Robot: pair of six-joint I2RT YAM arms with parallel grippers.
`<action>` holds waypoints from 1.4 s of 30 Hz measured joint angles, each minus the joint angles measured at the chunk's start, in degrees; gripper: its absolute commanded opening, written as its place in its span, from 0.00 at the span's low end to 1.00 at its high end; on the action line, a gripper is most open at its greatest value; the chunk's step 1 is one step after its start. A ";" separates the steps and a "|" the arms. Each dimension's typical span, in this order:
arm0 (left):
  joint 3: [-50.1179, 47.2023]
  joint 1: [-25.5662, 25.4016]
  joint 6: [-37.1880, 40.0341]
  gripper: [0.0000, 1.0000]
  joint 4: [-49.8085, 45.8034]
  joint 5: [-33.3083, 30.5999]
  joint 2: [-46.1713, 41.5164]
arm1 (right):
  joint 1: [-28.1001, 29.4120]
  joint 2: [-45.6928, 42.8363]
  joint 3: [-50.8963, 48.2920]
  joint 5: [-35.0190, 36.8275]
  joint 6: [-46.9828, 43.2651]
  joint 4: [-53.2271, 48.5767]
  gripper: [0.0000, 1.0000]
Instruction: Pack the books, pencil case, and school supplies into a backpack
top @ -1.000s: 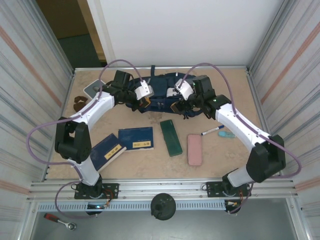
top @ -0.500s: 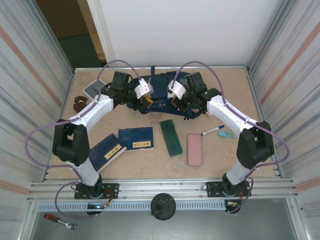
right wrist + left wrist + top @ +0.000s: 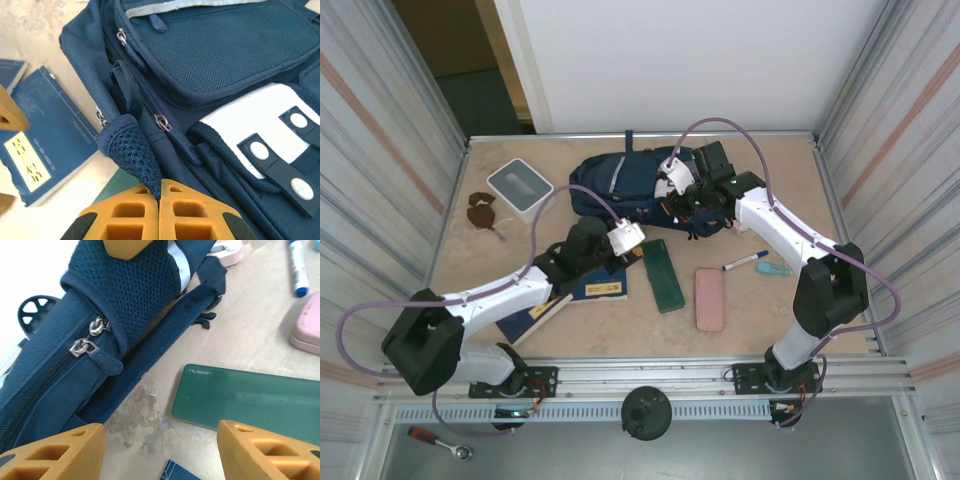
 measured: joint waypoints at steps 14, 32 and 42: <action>4.90 -2.27 -3.04 0.54 10.05 -17.40 12.48 | -1.01 0.00 2.40 -3.32 5.55 -2.05 0.00; 10.10 -1.95 -5.22 0.18 12.66 -21.90 17.42 | -1.44 0.00 2.40 -3.30 5.29 -2.89 0.00; 9.88 -0.11 -8.04 0.00 12.79 -18.03 16.87 | -1.42 0.00 2.40 -3.21 3.63 -2.84 0.00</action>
